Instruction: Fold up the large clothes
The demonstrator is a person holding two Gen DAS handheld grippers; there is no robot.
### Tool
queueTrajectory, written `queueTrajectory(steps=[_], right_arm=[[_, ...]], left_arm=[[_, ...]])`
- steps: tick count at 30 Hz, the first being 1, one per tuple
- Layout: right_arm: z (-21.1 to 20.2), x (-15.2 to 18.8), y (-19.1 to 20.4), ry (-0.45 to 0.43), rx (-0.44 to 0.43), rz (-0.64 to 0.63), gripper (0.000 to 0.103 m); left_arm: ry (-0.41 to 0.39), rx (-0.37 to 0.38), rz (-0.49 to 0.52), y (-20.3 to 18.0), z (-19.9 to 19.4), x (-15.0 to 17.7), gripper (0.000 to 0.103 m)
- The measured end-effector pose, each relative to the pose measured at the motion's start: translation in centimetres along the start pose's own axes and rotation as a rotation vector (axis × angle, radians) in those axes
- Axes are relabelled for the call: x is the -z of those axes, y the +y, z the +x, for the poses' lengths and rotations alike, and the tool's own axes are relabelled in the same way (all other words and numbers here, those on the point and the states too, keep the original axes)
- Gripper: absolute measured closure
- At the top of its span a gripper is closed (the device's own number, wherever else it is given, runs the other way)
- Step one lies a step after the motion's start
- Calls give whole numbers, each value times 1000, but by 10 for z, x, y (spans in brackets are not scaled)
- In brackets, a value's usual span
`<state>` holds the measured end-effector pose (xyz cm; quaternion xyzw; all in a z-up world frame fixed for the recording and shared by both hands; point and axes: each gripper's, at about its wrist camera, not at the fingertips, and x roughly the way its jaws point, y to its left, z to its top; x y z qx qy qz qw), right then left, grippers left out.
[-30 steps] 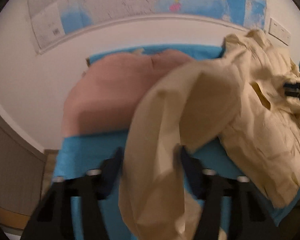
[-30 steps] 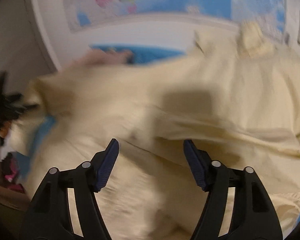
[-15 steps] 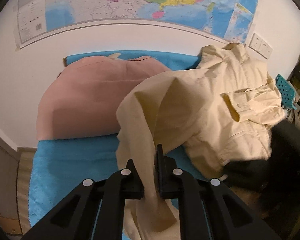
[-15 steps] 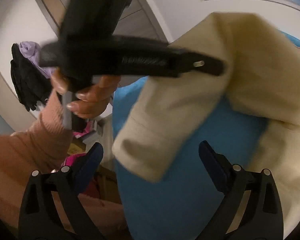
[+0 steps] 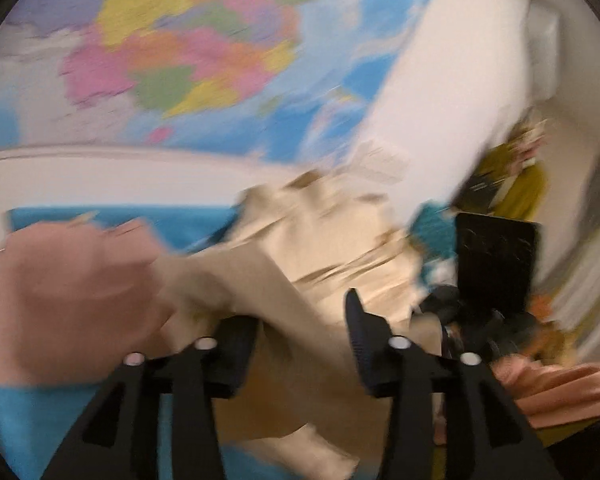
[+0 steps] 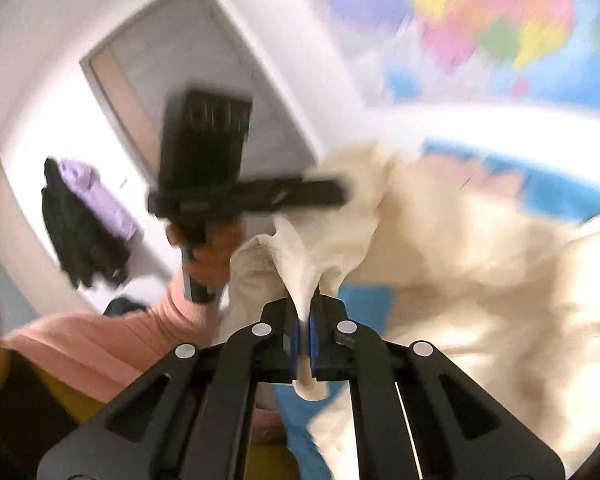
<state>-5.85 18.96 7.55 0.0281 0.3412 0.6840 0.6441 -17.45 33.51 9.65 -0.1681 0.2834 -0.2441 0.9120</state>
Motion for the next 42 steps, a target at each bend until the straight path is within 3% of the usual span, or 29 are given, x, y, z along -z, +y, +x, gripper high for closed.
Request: queueTrajectory(steps=[3, 5, 7, 12, 17, 19, 20, 21, 23, 26, 28, 30, 34, 36, 38, 39, 42], right_arm=[[-70, -2, -16, -74, 169, 22, 99], [-108, 7, -33, -97, 274, 73, 99], [-141, 18, -54, -123, 365, 142, 99], [-185, 65, -121, -106, 483, 328, 99], [-198, 126, -179, -11, 521, 515, 96], [-195, 134, -186, 2, 530, 554, 88], [-196, 138, -182, 4, 539, 551, 73], [-202, 141, -175, -14, 567, 539, 42], [-224, 141, -160, -80, 609, 510, 17], [-250, 150, -138, -186, 548, 470, 17], [-246, 154, -122, -178, 533, 405, 11], [-229, 153, -111, -134, 575, 344, 5], [-180, 156, -101, 29, 670, 215, 9], [-169, 152, -112, 88, 687, 257, 57], [-181, 147, -117, 76, 681, 265, 69], [-192, 139, -112, 61, 722, 228, 77], [-225, 109, -96, -27, 772, 158, 78]], left_arm=[[-95, 102, 26, -11, 2, -10, 40], [-127, 82, 29, -12, 10, -11, 39], [-107, 23, 34, -10, 22, -10, 39], [77, -232, 62, 12, 88, 10, 39], [312, -318, 24, 45, 162, 35, 39], [349, -322, 3, 56, 181, 38, 39], [356, -328, 4, 58, 186, 37, 36], [356, -330, 4, 61, 189, 34, 33], [347, -305, -19, 64, 192, 28, 29], [338, -292, -24, 68, 194, 20, 26], [341, -298, -30, 68, 202, 18, 26], [341, -305, -30, 67, 211, 16, 27], [344, -334, -20, 62, 227, 16, 28], [343, -353, -23, 62, 230, 16, 30], [331, -347, -35, 63, 227, 14, 30], [322, -344, -50, 64, 224, 13, 30], [256, -322, -51, 63, 208, 6, 30]])
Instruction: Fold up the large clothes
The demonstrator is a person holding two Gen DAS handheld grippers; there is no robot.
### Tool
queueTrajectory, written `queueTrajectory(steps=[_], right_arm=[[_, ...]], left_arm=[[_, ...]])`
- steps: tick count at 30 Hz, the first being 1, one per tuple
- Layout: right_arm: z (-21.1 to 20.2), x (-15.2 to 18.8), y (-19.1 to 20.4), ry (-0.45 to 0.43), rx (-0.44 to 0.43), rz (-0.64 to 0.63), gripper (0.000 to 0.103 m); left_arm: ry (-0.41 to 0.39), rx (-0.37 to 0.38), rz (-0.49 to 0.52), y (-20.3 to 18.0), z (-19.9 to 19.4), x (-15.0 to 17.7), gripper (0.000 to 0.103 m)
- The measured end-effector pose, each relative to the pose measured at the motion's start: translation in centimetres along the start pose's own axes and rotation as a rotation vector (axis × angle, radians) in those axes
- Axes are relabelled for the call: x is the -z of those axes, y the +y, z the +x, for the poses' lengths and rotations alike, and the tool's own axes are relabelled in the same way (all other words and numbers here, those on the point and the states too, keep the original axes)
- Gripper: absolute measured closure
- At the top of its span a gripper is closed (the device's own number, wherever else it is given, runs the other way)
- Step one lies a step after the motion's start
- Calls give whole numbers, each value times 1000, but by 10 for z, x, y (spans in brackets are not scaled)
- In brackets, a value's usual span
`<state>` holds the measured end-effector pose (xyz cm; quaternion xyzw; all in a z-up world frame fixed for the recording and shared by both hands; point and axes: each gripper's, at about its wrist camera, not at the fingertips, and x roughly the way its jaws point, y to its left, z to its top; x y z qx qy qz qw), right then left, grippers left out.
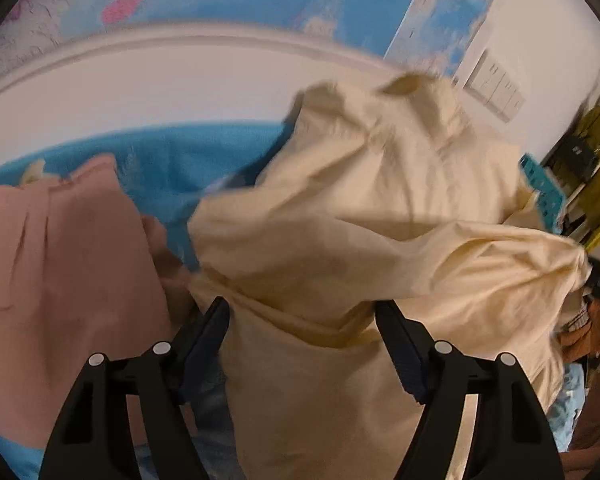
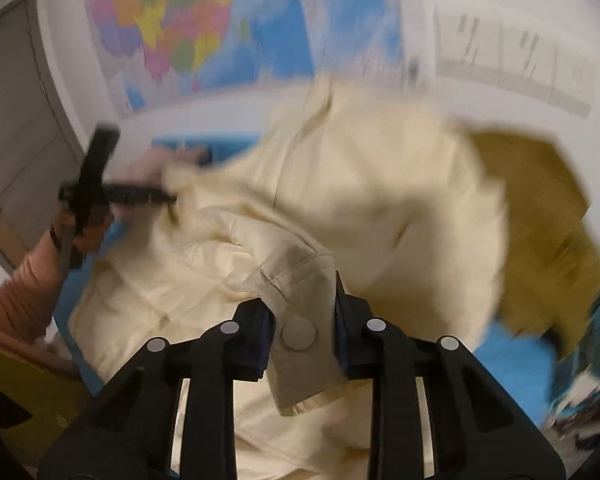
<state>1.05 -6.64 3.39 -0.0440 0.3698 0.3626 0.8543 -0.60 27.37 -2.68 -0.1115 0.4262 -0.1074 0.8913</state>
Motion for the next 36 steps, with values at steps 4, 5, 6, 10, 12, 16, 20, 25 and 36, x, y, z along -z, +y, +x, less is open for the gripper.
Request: queueTrajectory(steps=[4, 5, 6, 10, 12, 16, 20, 25, 36], right_arm=[[-9, -11, -18, -2, 41, 11, 77], [2, -6, -28, 39, 48, 42, 77], [15, 2, -38, 86, 71, 69, 77], [47, 28, -59, 178, 82, 129, 77], [48, 32, -61, 166, 73, 138, 75], [50, 34, -62, 168, 69, 131, 72], [44, 34, -61, 141, 50, 139, 78], [40, 33, -57, 96, 79, 111, 78], [2, 56, -64, -9, 107, 182, 19]], left_arm=[[-111, 3, -32, 9, -25, -5, 23], [-109, -10, -46, 13, -25, -6, 22], [-80, -30, -37, 14, -19, -6, 22], [57, -53, -17, 15, 16, -4, 22], [132, 3, -35, 19, 38, -3, 19], [177, 47, -80, 23, 64, -10, 24], [91, 46, -92, 23, 57, -21, 77], [-130, -10, -3, 8, 11, -19, 85], [-111, -58, -10, 21, -29, 31, 27]])
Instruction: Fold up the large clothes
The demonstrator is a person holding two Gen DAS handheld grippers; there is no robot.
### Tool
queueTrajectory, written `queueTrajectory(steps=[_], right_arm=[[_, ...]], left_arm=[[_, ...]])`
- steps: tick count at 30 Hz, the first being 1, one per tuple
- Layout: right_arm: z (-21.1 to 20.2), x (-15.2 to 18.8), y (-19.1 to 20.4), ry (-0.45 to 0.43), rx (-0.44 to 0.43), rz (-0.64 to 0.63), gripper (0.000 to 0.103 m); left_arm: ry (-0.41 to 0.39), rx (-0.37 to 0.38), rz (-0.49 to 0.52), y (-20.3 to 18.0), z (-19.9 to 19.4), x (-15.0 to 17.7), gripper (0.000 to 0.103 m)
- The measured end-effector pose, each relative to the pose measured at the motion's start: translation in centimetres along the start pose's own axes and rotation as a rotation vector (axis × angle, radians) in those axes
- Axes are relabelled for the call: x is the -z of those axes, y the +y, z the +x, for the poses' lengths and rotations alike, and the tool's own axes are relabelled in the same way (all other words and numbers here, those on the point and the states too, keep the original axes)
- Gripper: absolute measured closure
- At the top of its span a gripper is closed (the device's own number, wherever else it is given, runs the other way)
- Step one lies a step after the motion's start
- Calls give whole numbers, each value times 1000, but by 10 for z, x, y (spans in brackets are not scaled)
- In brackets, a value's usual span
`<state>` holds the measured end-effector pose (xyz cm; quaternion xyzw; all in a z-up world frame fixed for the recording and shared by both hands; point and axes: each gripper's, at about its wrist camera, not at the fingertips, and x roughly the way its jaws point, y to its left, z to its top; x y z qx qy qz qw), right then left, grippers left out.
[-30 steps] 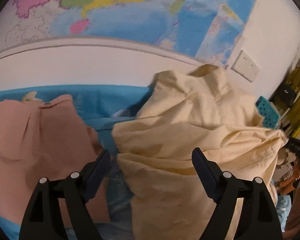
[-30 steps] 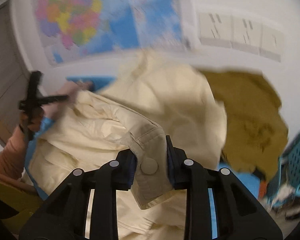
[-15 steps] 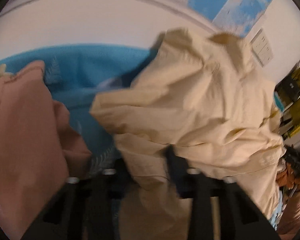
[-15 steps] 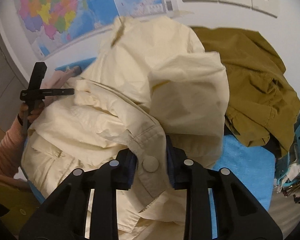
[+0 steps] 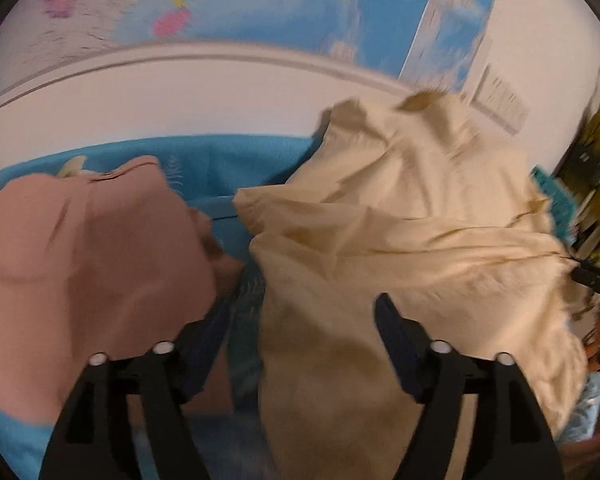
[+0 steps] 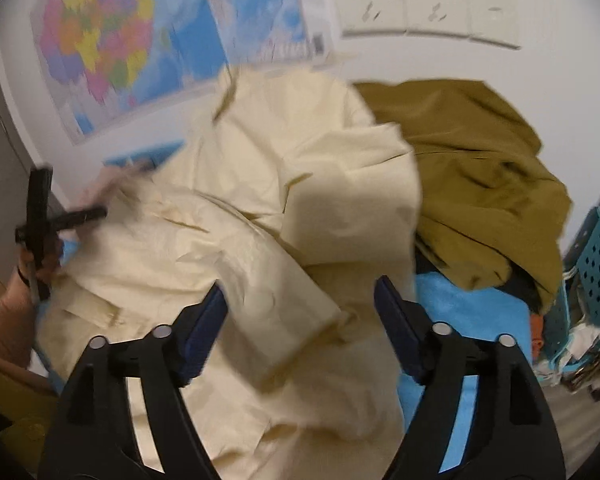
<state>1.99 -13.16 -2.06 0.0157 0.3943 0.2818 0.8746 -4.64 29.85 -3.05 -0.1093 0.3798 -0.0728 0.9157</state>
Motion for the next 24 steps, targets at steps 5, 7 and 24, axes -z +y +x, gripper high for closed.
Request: queueTrajectory(steps=[5, 7, 24], right_arm=[[-19, 43, -33, 38, -55, 173, 12], [-19, 70, -45, 84, -93, 249, 12], [-12, 127, -3, 168, -357, 276, 80]], left_arm=[[2, 55, -7, -6, -43, 52, 22], [29, 83, -2, -12, -52, 77, 21], [135, 268, -65, -67, -45, 163, 51]])
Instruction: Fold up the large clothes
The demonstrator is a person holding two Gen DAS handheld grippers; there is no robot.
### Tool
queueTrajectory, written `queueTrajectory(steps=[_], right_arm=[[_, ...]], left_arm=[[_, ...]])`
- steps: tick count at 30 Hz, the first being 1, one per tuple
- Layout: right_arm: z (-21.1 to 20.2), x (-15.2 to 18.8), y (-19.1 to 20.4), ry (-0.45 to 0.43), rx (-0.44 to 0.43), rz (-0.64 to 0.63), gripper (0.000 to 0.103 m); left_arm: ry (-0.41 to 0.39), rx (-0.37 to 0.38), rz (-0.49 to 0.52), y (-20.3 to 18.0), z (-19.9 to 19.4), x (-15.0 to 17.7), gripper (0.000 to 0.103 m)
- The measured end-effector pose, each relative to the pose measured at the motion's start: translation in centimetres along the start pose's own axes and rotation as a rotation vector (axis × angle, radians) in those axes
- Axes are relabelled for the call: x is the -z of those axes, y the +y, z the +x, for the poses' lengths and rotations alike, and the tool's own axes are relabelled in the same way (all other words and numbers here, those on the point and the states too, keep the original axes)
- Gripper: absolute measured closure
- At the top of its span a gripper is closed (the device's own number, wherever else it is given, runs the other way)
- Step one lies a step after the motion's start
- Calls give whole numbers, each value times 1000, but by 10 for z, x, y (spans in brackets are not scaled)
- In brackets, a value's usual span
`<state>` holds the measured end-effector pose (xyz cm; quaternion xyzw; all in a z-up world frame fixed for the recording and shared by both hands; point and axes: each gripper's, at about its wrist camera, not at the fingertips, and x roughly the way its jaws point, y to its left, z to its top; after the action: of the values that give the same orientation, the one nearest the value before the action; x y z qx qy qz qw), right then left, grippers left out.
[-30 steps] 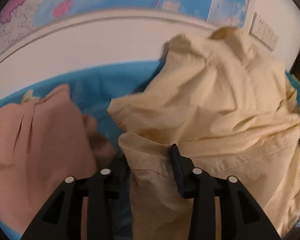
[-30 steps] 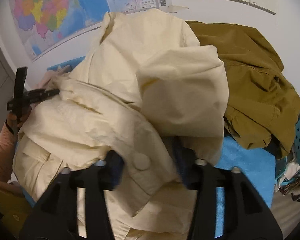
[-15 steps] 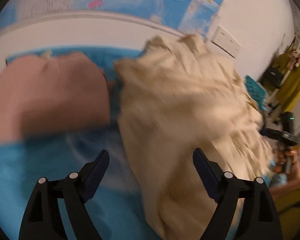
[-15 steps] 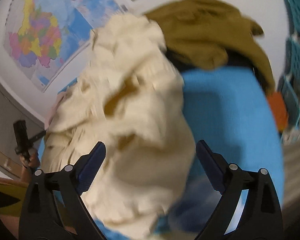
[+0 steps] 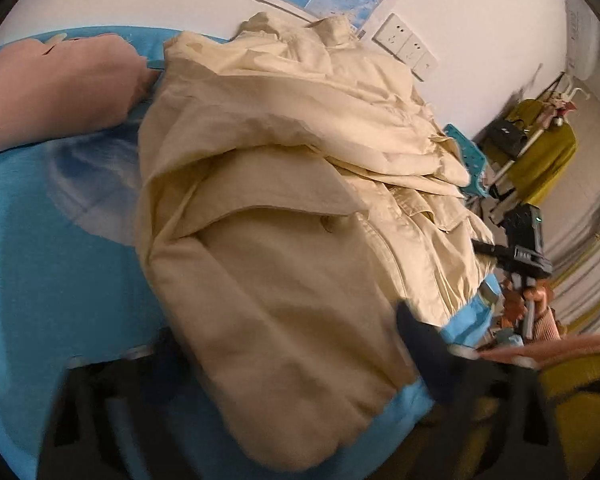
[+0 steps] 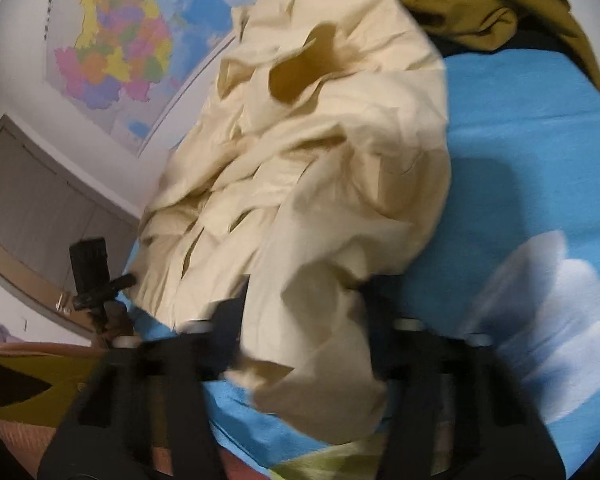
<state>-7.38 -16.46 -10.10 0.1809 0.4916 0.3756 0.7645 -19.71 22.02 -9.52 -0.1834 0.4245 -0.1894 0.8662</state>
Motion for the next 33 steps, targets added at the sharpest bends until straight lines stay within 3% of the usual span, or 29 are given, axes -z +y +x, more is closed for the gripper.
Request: queueTrajectory(steps=[1, 2, 3, 5, 8, 10, 13, 16, 17, 20, 23, 27, 31, 33], right_arm=[[-2, 1, 3, -8, -40, 15, 82], [-7, 2, 7, -22, -64, 10, 84], [-16, 3, 18, -50, -83, -14, 85], [-35, 5, 40, -100, -114, -59, 86], [-68, 10, 71, -184, -152, -143, 87], [-76, 20, 85, -188, -138, -198, 86], [-57, 32, 74, -108, -95, -152, 84], [-26, 45, 44, 18, 29, -72, 73], [-23, 47, 36, 39, 54, -55, 63], [-31, 44, 22, 36, 69, -14, 40], [-56, 29, 23, -26, 141, -42, 24], [-82, -1, 31, -105, 237, -116, 24], [-77, -38, 46, -173, 265, -208, 24], [-64, -61, 54, -198, 272, -254, 24]], left_arm=[[4, -8, -22, -1, 2, -3, 58], [-4, 8, -57, 0, -1, -7, 75], [-22, 13, -61, -1, -8, -9, 79], [-68, 2, -64, -5, -32, -12, 84], [-116, 58, -77, -8, -64, -13, 86], [-128, 54, -39, -16, -77, -6, 85], [-38, 10, -25, -13, -61, 11, 79], [55, -40, -23, -3, -38, 25, 66], [68, -48, -30, 2, -33, 28, 56], [16, -48, -34, 5, -46, 21, 47], [-98, -81, 50, -6, -80, 9, 25], [-204, -149, 108, -13, -108, -16, 22], [-218, -247, 176, -21, -90, -58, 22], [-199, -256, 198, -19, -78, -77, 22]])
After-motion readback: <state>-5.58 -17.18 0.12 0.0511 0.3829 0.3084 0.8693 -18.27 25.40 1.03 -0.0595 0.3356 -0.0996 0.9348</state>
